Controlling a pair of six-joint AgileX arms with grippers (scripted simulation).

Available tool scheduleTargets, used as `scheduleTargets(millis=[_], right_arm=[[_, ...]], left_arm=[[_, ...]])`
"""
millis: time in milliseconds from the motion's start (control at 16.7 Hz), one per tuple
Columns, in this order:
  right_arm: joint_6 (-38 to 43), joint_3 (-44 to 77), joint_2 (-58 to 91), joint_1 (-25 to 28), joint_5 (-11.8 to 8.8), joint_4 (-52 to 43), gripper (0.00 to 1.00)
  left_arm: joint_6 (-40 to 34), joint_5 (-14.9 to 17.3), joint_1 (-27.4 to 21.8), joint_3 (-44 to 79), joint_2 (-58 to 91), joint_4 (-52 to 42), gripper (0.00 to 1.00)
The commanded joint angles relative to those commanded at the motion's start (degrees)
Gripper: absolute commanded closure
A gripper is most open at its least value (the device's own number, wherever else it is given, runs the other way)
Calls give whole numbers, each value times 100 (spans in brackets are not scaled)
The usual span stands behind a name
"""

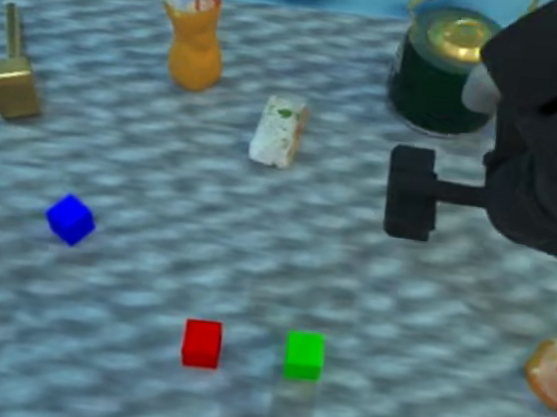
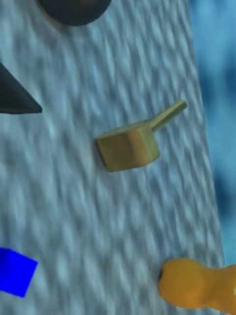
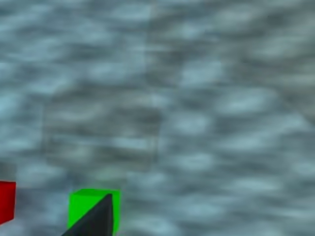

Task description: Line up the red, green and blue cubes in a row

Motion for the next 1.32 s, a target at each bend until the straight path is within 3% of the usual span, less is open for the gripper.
scheduleTargets(millis=[240, 480, 960, 1140, 1320], right_arm=[[-1021, -1860, -2455, -945, 173, 1123, 0], [-2007, -3802, -4787, -1925, 135, 2324, 0], [-3245, -6424, -7656, -3295, -520, 4442, 0], [-3422, -6867, -8193, -3542, -755, 4925, 0], [-3459, -6975, -8343, -3609, -831, 5062, 0]], left_arm=[[493, 5, -187, 1524, 2198, -1196, 0], [989, -7, -363, 3077, 4524, -2429, 0], [1734, -18, -620, 5584, 7909, -4200, 0], [1880, -11, -672, 6123, 8459, -4499, 0], [1920, -6, -687, 6278, 8597, -4575, 0]])
